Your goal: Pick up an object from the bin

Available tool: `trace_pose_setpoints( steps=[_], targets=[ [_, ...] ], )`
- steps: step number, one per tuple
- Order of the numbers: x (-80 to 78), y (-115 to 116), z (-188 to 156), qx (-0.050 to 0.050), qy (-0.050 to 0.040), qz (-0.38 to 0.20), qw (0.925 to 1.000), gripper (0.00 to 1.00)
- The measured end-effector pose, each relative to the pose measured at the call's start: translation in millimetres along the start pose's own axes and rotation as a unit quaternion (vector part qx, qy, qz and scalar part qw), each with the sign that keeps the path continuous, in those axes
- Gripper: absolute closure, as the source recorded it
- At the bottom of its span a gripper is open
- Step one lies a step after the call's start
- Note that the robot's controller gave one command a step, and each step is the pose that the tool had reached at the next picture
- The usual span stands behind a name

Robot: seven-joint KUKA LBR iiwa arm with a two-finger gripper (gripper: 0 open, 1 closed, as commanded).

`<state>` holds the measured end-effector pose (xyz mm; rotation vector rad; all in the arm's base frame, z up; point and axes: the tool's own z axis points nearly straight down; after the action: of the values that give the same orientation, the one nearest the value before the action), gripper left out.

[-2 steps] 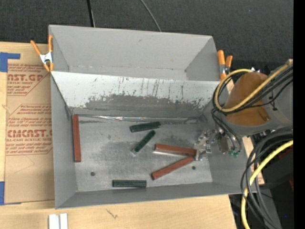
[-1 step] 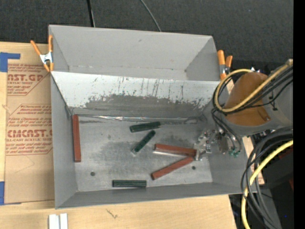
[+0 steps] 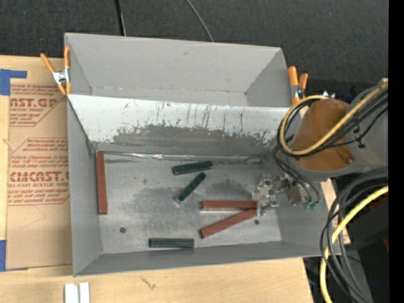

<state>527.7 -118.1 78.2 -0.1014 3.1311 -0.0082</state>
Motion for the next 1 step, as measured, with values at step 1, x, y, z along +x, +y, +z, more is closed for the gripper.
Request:
trace_pose_setpoints(
  steps=[1],
  targets=[
    [4.5, 57.0, 0.6, 0.003, -0.0038, -0.176, 0.9844, 1.0]
  ],
)
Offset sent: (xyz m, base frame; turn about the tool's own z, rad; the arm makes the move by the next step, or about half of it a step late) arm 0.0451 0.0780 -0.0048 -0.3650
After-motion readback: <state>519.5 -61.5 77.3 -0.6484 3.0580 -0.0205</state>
